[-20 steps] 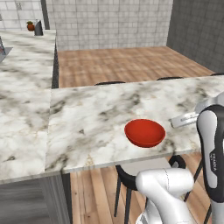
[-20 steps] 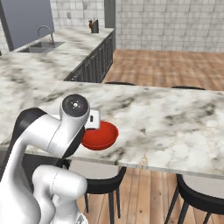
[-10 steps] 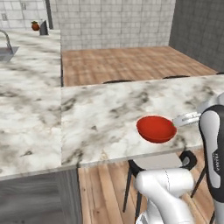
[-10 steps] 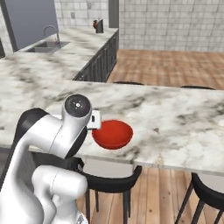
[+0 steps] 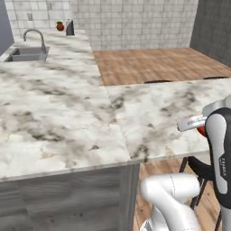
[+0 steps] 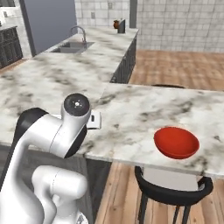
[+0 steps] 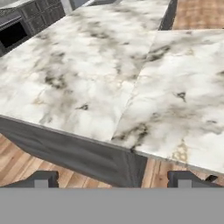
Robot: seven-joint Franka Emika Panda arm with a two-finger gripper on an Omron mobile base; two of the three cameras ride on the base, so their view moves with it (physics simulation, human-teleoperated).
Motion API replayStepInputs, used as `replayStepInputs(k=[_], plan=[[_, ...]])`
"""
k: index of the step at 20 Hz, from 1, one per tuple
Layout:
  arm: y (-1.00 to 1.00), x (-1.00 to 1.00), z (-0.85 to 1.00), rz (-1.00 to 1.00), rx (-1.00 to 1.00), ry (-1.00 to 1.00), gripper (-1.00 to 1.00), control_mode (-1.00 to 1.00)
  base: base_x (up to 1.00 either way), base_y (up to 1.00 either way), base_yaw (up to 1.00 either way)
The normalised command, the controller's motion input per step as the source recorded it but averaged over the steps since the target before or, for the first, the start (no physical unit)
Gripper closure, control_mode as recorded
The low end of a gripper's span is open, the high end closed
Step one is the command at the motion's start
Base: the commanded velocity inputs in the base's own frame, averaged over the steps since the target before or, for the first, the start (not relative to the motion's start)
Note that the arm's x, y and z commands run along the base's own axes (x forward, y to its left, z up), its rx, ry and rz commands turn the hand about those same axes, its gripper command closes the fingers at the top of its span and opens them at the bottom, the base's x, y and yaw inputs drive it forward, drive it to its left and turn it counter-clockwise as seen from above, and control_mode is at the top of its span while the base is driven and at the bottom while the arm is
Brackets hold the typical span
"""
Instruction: Pick up the bowls from the cabinet and place each bowl in front of a stool on the dining counter.
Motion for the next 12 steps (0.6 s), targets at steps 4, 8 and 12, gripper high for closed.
replayStepInputs(k=[4, 8, 12], plan=[[0.0, 0.0, 0.0, 0.0, 0.0, 0.0, -1.0, 1.0, 0.0, 1.0, 0.0], [0.0, 0.0, 0.0, 0.0, 0.0, 0.0, -1.0, 1.0, 0.0, 1.0, 0.0], [0.0, 0.0, 0.0, 0.0, 0.0, 0.0, -1.0, 1.0, 0.0, 1.0, 0.0]])
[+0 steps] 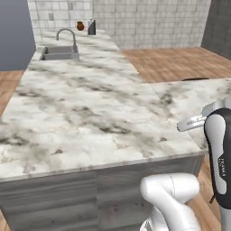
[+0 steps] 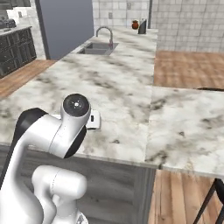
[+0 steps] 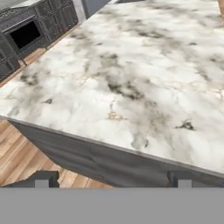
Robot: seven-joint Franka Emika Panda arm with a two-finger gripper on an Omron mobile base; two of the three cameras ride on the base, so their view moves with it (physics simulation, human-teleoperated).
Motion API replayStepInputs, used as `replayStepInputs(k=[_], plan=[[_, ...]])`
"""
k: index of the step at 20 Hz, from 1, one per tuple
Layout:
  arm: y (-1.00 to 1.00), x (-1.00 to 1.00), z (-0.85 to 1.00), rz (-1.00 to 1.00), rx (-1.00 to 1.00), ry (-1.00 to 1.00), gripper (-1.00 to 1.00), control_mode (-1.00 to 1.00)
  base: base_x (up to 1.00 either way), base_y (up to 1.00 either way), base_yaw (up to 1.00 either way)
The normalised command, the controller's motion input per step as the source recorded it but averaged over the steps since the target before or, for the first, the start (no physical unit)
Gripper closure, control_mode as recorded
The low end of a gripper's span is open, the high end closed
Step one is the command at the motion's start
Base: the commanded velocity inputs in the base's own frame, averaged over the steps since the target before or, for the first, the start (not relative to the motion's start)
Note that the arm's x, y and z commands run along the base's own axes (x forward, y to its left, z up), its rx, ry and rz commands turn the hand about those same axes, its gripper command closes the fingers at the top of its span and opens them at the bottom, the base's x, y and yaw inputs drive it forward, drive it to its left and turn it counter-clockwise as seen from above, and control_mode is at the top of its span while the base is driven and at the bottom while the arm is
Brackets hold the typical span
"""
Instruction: Pick up the bowls from the cabinet and place each bowl in front of a stool on the dining counter.
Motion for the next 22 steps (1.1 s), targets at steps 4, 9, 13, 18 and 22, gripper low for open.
replayStepInputs(k=[4, 9, 13, 18, 22], plan=[[0.0, 0.0, 0.0, 0.0, 0.0, 0.0, -1.0, 1.0, 0.0, 1.0, 0.0], [0.0, 0.0, 0.0, 0.0, 0.0, 0.0, -1.0, 1.0, 0.0, 1.0, 0.0], [0.0, 0.0, 0.0, 0.0, 0.0, 0.0, -1.0, 1.0, 0.0, 1.0, 0.0], [0.0, 0.0, 0.0, 0.0, 0.0, 0.0, -1.0, 1.0, 0.06, 1.0, 0.0], [0.0, 0.0, 0.0, 0.0, 0.0, 0.0, -1.0, 1.0, 0.14, 1.0, 0.0]])
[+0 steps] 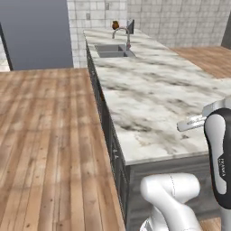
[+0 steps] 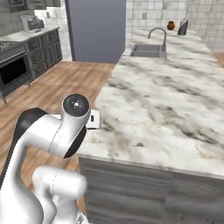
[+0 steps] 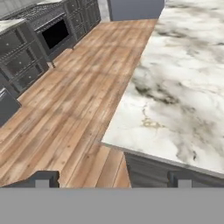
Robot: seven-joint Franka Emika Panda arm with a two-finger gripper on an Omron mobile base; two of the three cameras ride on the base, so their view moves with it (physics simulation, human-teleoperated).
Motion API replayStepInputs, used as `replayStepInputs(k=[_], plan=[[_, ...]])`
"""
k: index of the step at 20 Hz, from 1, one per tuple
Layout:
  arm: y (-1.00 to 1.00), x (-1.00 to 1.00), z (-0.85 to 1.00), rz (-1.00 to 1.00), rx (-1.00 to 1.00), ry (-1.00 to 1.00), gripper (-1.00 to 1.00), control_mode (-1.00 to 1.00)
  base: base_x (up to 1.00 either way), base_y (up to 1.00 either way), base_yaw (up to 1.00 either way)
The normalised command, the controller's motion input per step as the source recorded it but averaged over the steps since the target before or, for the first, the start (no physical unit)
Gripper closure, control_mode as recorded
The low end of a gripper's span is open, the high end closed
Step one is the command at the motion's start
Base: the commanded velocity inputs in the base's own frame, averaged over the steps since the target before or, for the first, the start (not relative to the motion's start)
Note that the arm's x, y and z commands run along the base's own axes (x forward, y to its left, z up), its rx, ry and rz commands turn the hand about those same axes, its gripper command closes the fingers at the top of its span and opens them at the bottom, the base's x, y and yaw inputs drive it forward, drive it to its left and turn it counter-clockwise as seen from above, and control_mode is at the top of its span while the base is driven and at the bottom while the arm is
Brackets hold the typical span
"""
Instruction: Pick up the bowls from the cabinet and place each bowl in front of a stool on the dining counter.
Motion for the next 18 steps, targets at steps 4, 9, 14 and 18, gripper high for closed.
replayStepInputs(k=[4, 9, 14, 18], plan=[[0.0, 0.0, 0.0, 0.0, 0.0, 0.0, -1.0, 1.0, 0.3, 1.0, 0.0], [0.0, 0.0, 0.0, 0.0, 0.0, 0.0, -1.0, 1.0, 0.39, 1.0, 0.0], [0.0, 0.0, 0.0, 0.0, 0.0, 0.0, -1.0, 1.0, 0.59, 1.0, 0.0], [0.0, 0.0, 0.0, 0.0, 0.0, 0.0, -1.0, 1.0, 0.9, 1.0, 0.0]])
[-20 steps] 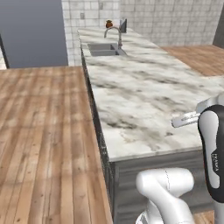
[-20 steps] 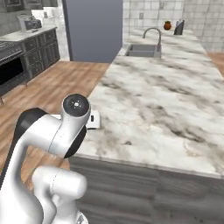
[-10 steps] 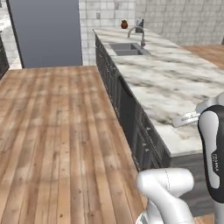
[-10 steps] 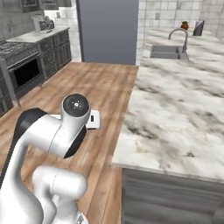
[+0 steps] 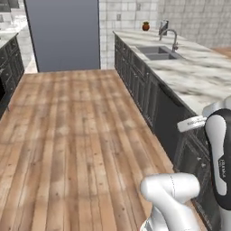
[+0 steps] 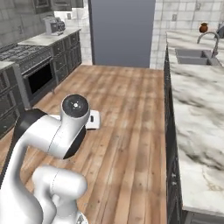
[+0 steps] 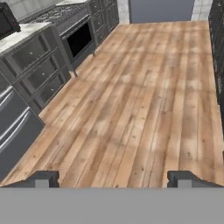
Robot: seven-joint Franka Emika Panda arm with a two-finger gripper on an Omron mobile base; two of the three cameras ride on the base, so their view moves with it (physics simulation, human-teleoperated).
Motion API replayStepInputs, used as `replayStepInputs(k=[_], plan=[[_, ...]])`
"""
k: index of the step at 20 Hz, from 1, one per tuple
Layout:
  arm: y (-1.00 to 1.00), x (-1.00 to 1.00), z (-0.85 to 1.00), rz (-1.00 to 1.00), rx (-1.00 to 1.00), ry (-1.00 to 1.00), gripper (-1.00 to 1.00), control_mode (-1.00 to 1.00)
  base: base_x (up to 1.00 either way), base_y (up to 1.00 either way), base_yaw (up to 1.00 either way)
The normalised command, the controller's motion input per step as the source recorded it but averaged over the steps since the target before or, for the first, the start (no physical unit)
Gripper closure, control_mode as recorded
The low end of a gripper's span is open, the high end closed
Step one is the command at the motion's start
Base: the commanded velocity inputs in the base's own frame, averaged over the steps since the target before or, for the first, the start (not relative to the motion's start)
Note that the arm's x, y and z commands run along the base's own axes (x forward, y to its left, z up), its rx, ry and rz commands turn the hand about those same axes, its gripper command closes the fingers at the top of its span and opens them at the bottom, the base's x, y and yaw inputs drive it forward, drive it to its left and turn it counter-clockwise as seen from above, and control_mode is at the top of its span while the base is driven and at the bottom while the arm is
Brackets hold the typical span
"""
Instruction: Pick up the bowls from the cabinet and place each bowl in front of a stool on the dining counter.
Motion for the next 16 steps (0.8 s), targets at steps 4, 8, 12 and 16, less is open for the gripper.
replayStepInputs(k=[4, 8, 12, 16], plan=[[0.0, 0.0, 0.0, 0.0, 0.0, 0.0, -1.0, 1.0, 1.0, 1.0, 0.0], [0.0, 0.0, 0.0, 0.0, 0.0, 0.0, -1.0, 1.0, 1.0, 1.0, 0.0], [0.0, 0.0, 0.0, 0.0, 0.0, 0.0, -1.0, 1.0, 1.0, 0.68, 0.0], [0.0, 0.0, 0.0, 0.0, 0.0, 0.0, -1.0, 1.0, 1.0, 0.14, -0.06]])
